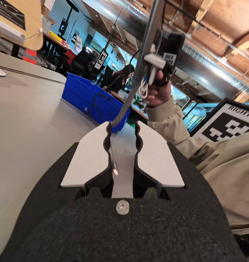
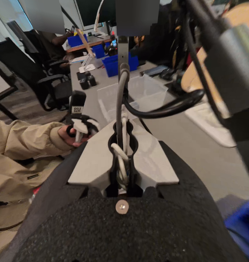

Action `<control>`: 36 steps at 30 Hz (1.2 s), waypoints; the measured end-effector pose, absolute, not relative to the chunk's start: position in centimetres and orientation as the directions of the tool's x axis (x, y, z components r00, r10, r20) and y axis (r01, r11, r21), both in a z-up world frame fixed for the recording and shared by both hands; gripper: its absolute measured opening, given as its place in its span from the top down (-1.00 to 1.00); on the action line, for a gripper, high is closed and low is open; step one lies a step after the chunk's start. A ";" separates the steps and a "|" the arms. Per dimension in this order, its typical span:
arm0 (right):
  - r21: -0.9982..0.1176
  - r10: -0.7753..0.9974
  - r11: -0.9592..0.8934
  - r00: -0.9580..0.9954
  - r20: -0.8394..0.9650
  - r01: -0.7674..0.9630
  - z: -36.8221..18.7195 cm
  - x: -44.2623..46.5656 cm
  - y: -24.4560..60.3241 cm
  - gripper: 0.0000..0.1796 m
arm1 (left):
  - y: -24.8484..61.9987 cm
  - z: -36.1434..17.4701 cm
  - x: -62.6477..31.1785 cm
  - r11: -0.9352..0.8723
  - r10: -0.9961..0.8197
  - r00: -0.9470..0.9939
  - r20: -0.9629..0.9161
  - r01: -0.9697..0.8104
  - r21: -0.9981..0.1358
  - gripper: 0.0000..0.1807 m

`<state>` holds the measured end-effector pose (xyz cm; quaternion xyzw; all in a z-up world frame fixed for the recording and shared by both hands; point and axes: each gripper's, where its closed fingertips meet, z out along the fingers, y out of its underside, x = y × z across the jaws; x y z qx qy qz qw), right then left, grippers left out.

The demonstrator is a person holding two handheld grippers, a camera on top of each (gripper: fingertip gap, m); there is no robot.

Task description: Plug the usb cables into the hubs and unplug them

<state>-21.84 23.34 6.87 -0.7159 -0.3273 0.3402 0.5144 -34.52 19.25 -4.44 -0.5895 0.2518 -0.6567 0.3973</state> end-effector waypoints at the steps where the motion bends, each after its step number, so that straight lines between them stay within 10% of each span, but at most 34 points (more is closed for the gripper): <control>1: -0.966 0.814 -0.223 0.570 -0.112 0.129 9.5 -20.8 24.0 0.89 | 19.3 -4.3 -34.7 -0.575 -0.806 -0.002 0.591 0.239 -0.783 0.65; 11: -0.973 0.639 -0.104 0.764 0.095 0.208 27.6 -8.7 30.1 0.93 | 20.0 -4.7 -35.5 -0.621 -0.767 -0.006 0.641 0.259 -0.740 0.70; 36: -0.822 0.426 -0.539 0.901 -0.078 0.184 6.3 3.8 37.3 0.90 | 20.0 -5.1 -35.0 -0.651 -0.747 -0.027 0.664 0.234 -0.722 0.73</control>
